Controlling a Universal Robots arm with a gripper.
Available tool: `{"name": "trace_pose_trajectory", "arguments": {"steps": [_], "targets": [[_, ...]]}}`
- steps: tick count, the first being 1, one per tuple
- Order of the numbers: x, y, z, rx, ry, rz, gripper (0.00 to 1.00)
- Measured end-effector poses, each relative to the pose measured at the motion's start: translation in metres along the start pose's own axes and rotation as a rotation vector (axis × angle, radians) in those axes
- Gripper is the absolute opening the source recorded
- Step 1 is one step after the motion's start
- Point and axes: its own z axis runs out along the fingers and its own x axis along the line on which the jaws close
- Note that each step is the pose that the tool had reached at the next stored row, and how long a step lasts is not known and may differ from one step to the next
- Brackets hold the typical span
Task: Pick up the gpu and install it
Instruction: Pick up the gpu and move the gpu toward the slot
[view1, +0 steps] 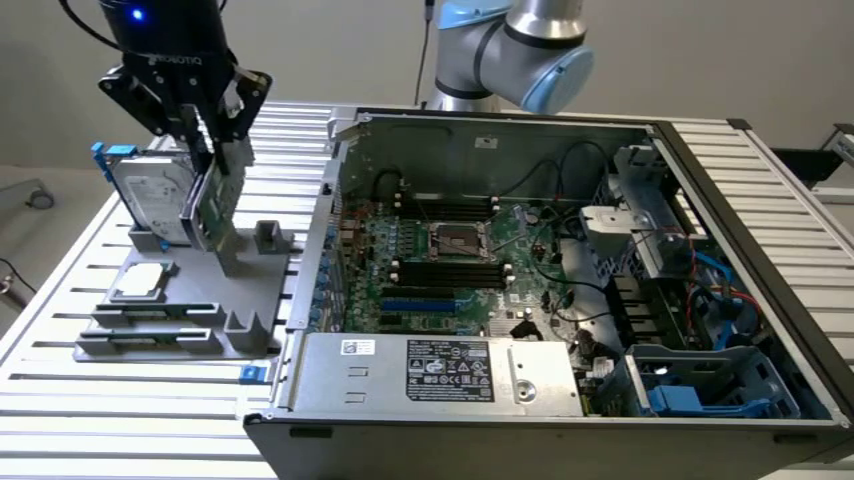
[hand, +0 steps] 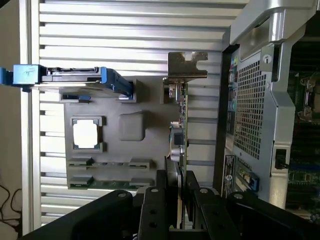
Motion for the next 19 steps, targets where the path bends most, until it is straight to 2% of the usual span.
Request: {"name": "trace_pose_trajectory", "arguments": {"steps": [6,10,15,19], "targets": [[-0.001,0.0001,-0.0271,0.0001,0.0002,0.0,0.26],[-0.008,0.0,-0.0422,-0.0001,0.0007,0.0,0.26],[-0.025,-0.0004,-0.0485,-0.0002,0.0011,0.0,0.26],[-0.042,-0.001,-0.0508,-0.0007,0.0011,0.0,0.26]]}}
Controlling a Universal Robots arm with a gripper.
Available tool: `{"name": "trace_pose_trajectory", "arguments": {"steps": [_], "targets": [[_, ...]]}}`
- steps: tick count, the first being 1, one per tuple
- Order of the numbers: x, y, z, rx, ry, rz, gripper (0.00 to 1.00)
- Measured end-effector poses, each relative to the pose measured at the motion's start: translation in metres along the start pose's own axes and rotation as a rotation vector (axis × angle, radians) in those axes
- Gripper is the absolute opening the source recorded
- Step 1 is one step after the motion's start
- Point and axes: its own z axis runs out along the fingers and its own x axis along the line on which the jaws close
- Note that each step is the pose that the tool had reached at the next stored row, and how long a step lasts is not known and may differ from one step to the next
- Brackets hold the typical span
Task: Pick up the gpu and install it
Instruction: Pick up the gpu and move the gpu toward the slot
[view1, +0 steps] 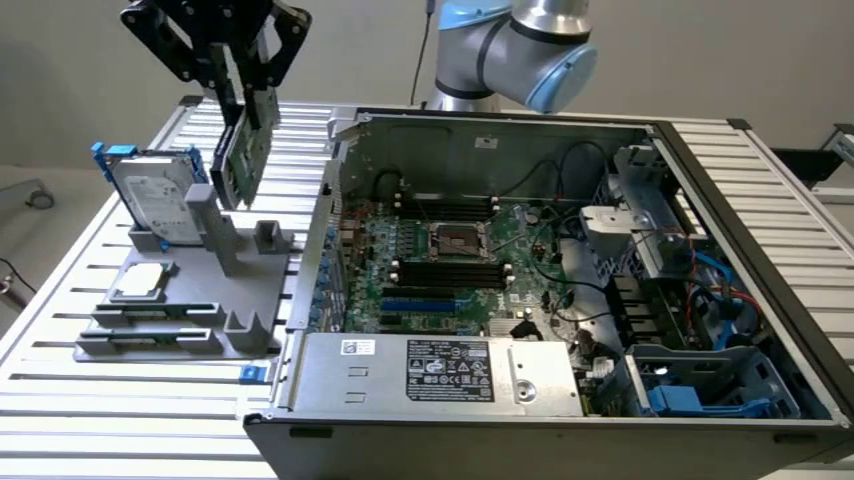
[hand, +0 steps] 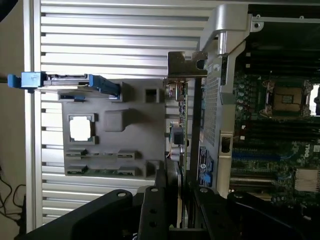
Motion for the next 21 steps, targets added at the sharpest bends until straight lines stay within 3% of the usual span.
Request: {"name": "trace_pose_trajectory", "arguments": {"steps": [17,21], "targets": [[-0.077,-0.0024,-0.004,-0.0023,0.0001,0.0,0.26],[-0.095,-0.003,0.0004,-0.0024,0.0002,0.0,0.26]]}}
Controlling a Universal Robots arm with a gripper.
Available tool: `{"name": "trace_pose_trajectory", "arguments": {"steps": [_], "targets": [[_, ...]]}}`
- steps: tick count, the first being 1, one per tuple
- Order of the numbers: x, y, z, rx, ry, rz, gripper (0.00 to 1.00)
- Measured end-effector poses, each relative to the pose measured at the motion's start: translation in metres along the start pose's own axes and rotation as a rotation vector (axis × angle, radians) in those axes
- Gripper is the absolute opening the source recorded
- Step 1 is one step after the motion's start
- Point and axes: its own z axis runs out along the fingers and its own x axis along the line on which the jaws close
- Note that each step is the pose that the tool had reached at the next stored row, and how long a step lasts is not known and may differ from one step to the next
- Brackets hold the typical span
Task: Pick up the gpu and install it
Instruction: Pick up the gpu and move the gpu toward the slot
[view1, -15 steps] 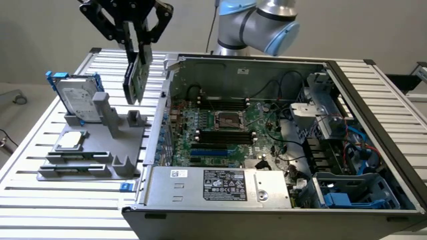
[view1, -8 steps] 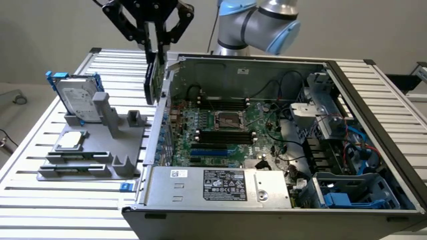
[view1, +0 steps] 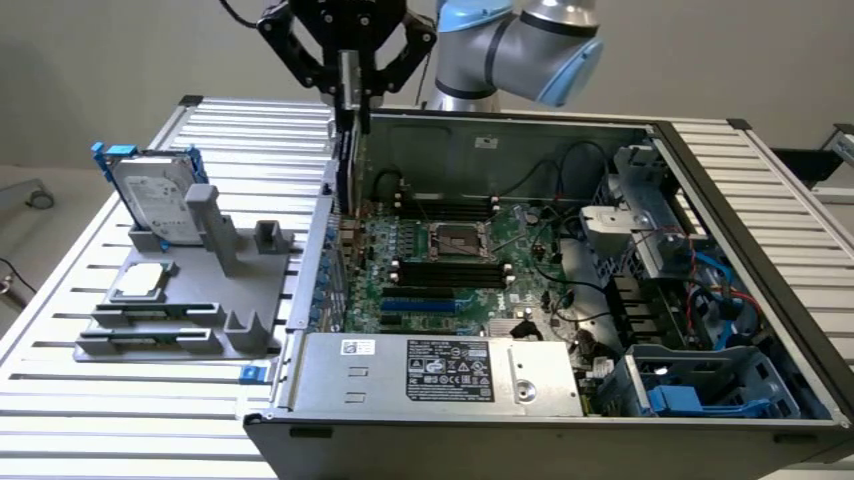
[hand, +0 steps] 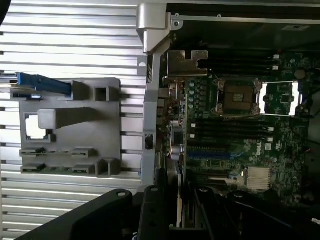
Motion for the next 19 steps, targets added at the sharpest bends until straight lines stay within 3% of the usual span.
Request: {"name": "trace_pose_trajectory", "arguments": {"steps": [11,19], "targets": [[-0.05,0.0015,0.0183,0.0,0.0001,0.0,0.26],[-0.067,0.0106,0.0324,0.0,0.0,0.0,0.26]]}}
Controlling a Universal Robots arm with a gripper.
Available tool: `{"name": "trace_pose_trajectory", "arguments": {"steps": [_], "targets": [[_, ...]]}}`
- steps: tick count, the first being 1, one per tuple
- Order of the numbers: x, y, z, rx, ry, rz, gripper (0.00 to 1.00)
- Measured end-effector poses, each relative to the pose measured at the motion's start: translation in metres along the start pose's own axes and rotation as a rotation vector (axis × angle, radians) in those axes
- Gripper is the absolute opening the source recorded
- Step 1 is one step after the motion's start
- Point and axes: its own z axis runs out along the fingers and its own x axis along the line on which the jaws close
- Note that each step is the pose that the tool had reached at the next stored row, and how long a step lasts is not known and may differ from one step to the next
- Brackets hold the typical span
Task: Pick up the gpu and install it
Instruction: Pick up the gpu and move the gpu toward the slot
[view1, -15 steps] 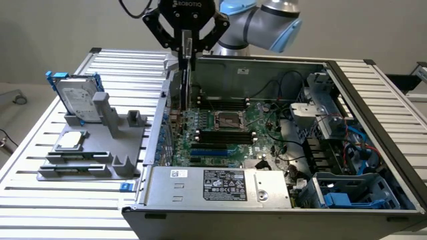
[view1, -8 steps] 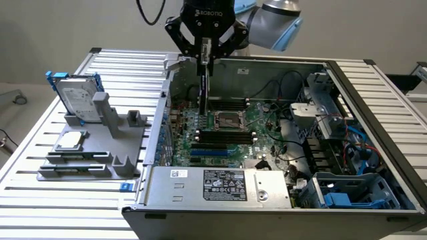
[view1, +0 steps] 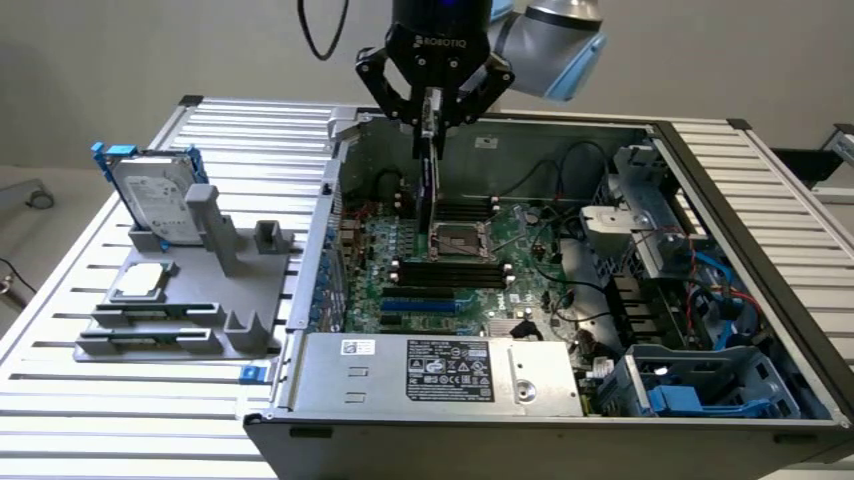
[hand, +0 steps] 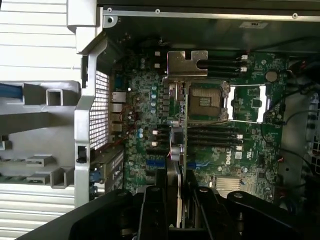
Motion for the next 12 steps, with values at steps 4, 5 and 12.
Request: {"name": "trace_pose_trajectory", "arguments": {"steps": [4,5,12], "targets": [[-0.005,0.0053,0.0071,-0.0001,-0.0001,0.0,0.26],[-0.005,0.0066,0.0089,0.0001,0.0001,0.0,0.26],[-0.017,0.0086,0.0214,-0.0001,-0.0003,0.0,0.26]]}}
